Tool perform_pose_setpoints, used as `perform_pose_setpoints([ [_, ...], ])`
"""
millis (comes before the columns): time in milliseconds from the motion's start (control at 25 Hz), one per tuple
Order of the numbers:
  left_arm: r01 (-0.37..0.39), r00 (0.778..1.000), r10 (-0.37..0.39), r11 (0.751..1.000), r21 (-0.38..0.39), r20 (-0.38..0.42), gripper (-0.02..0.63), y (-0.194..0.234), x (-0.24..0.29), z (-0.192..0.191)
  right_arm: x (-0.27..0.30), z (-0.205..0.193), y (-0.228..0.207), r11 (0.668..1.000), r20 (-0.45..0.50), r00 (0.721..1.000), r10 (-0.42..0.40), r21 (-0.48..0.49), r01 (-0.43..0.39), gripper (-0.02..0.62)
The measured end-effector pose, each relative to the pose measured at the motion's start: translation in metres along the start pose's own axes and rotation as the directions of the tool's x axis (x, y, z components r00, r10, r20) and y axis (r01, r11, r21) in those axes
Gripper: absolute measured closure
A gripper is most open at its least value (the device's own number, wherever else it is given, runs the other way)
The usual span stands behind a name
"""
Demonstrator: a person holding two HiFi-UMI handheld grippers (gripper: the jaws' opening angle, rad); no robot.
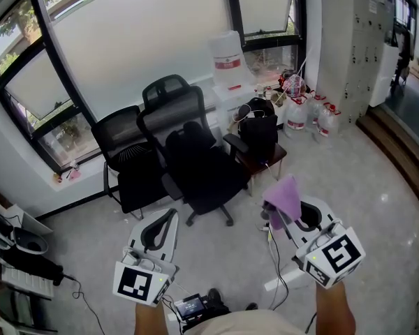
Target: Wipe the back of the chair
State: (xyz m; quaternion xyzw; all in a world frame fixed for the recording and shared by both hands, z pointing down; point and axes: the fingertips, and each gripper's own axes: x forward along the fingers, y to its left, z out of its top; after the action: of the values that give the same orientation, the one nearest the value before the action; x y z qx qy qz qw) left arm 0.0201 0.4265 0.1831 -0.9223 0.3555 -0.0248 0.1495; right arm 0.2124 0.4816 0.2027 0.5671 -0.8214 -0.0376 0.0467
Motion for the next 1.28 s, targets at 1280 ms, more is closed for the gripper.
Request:
perform_pose_setpoints([
  [1280, 0.035, 0.995, -0.027, 0.995, -0.091, 0.094, 0.598, 0.288, 0.166, -0.115, 0.290, -0.013, -0.051, 0.986, -0.111, 0.980, -0.166, -0.048, 0.161, 0.545],
])
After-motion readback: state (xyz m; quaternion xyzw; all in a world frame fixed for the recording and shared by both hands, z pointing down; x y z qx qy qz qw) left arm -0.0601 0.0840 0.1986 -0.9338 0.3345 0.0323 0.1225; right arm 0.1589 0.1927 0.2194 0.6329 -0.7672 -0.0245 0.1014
